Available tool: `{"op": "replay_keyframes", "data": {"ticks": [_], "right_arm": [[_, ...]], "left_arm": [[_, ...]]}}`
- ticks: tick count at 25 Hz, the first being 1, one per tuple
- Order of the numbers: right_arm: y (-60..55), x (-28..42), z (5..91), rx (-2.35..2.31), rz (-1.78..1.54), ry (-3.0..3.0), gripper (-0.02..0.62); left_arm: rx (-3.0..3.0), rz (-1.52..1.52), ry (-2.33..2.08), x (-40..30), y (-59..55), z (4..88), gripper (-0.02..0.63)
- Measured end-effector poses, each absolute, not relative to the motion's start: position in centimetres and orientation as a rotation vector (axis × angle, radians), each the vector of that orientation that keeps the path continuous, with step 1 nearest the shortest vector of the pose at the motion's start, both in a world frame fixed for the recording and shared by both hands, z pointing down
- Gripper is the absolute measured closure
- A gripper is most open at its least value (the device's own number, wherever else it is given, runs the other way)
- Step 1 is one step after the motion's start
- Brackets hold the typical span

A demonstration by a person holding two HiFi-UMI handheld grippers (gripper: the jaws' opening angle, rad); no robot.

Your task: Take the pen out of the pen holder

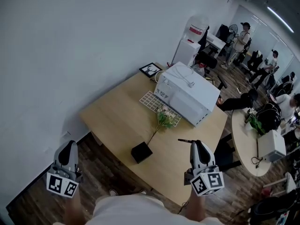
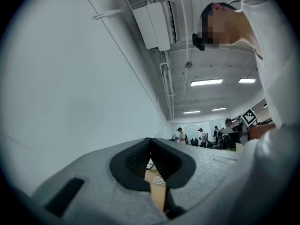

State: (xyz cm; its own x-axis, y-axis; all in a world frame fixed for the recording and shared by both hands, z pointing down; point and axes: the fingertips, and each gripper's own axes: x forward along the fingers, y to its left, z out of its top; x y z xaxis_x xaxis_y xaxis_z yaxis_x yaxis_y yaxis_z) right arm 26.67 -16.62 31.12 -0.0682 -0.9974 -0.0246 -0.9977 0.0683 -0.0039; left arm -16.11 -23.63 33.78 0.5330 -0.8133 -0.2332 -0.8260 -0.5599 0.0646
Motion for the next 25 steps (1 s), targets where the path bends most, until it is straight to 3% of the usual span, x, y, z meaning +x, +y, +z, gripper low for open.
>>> {"op": "replay_keyframes", "data": {"ticks": [25], "right_arm": [[-16.9,26.5,31.9,-2.107,-0.001,2.306,0.548]], "left_arm": [[-2.731,0.375,1.431,-14.8,-23.4,34.5,0.594]]}}
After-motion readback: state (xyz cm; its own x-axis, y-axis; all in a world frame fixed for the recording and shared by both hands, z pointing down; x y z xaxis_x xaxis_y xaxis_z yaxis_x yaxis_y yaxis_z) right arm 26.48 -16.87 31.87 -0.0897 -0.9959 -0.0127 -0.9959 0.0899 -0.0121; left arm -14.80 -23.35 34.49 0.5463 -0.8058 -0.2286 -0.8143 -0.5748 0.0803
